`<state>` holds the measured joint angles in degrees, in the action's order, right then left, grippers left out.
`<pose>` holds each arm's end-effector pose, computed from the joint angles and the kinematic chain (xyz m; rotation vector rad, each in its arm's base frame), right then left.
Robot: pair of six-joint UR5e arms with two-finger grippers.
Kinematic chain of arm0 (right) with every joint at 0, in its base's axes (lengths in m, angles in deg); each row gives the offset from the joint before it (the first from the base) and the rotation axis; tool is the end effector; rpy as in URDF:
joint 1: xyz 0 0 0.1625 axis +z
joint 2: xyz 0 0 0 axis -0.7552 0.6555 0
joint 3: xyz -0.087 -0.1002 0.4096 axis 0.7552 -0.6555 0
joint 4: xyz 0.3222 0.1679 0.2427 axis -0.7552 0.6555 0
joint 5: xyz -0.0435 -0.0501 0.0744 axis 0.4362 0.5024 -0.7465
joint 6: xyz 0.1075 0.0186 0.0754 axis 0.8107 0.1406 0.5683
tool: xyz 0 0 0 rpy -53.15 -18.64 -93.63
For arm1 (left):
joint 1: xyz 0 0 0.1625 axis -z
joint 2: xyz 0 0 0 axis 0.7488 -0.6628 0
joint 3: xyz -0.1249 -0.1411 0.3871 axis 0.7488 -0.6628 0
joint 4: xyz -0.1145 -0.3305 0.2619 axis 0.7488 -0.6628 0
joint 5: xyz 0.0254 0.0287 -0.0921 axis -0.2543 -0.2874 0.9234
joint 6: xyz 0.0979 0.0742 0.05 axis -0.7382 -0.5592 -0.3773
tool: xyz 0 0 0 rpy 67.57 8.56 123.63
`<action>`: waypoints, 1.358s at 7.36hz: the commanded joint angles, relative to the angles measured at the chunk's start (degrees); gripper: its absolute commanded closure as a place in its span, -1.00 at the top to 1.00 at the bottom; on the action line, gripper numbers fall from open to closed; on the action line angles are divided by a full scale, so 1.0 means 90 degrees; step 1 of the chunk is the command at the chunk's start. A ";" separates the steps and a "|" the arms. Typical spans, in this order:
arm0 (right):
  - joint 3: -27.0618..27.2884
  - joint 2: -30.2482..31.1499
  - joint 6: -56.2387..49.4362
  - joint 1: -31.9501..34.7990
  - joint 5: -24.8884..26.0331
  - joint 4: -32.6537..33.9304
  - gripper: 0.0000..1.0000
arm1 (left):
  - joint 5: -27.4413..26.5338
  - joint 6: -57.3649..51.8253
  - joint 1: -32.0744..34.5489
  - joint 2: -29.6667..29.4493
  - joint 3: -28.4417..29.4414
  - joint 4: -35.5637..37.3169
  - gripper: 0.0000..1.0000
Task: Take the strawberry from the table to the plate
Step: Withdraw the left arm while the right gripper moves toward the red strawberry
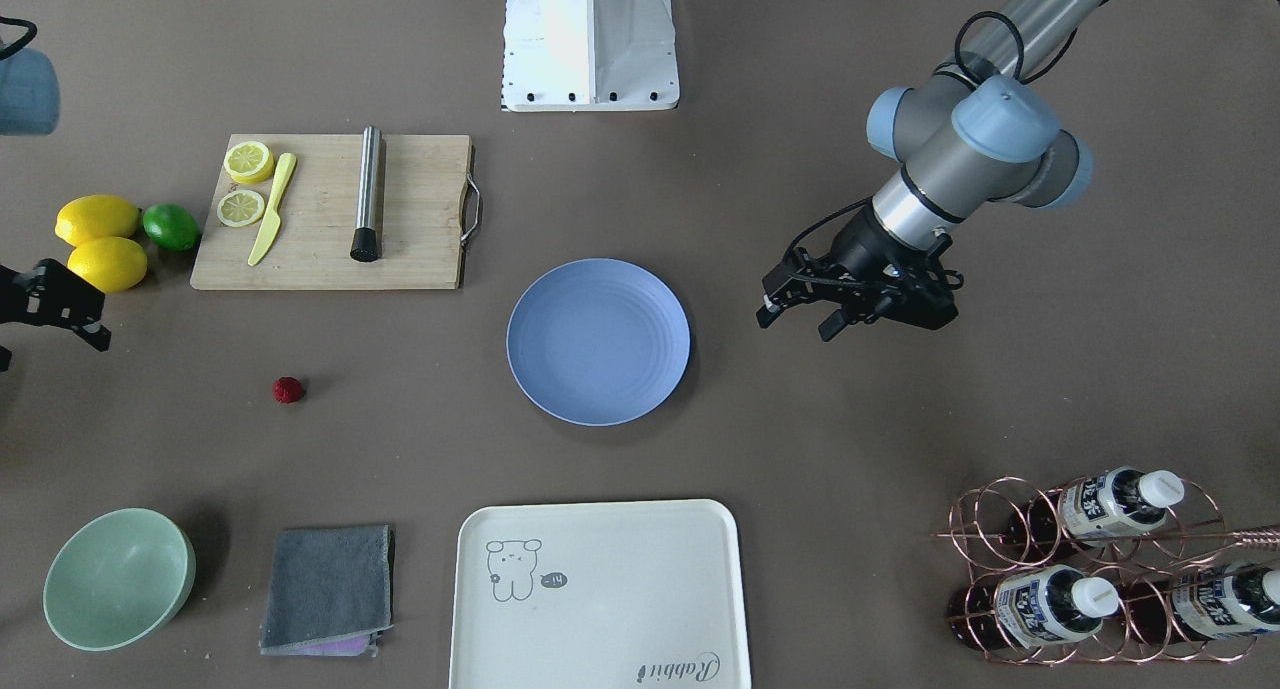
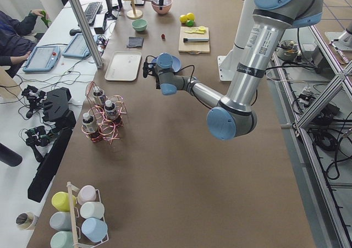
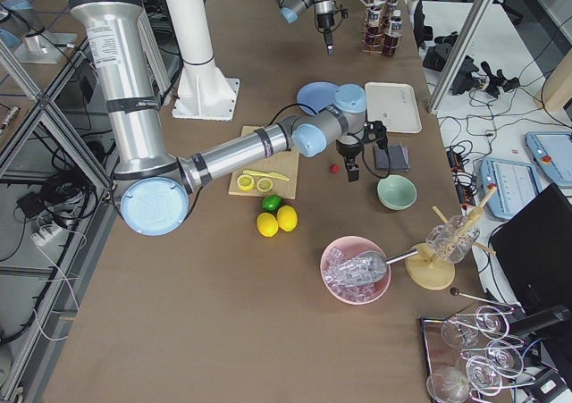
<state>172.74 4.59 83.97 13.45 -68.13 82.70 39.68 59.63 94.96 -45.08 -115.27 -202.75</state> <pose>-0.2403 -0.5781 0.4377 0.2040 -0.8548 -0.0656 0.4159 -0.5375 0.3759 0.2528 1.2514 -0.1324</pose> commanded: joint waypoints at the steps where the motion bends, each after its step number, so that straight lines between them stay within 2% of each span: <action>1: -0.0263 -0.0582 0.1221 -0.1050 0.0899 0.0006 0.99 | 0.0690 -0.0854 0.0829 0.0590 -0.0140 -0.0008 0.96; 2: -0.0594 -0.0807 0.1439 -0.1344 0.1068 0.0006 0.98 | 0.0964 -0.1380 0.1162 0.0853 -0.0121 0.0002 0.96; 4: -0.1238 -0.1198 0.1422 -0.1513 0.1246 -0.0003 0.93 | 0.1560 -0.2667 0.2127 0.1244 -0.0140 0.0556 0.96; 5: -0.1503 -0.1249 0.1374 -0.1542 0.1265 -0.0226 0.87 | 0.1678 -0.2926 0.2277 0.1372 -0.0140 0.0568 0.96; 6: -0.1825 -0.1152 0.1431 -0.1572 0.1256 -0.0905 0.81 | 0.1679 -0.2928 0.2288 0.1374 -0.0150 0.0568 0.96; 7: -0.1954 -0.1035 0.1441 -0.1582 0.1246 -0.1153 0.73 | 0.1679 -0.2928 0.2288 0.1374 -0.0169 0.0568 0.96; 10: -0.1877 -0.0907 0.1519 -0.1582 0.1236 -0.1175 0.56 | 0.1660 -0.2928 0.2298 0.1374 -0.0160 0.0569 0.96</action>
<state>155.80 -3.77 97.23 -0.73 -57.01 72.38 54.69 33.30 115.60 -32.73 -116.71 -197.58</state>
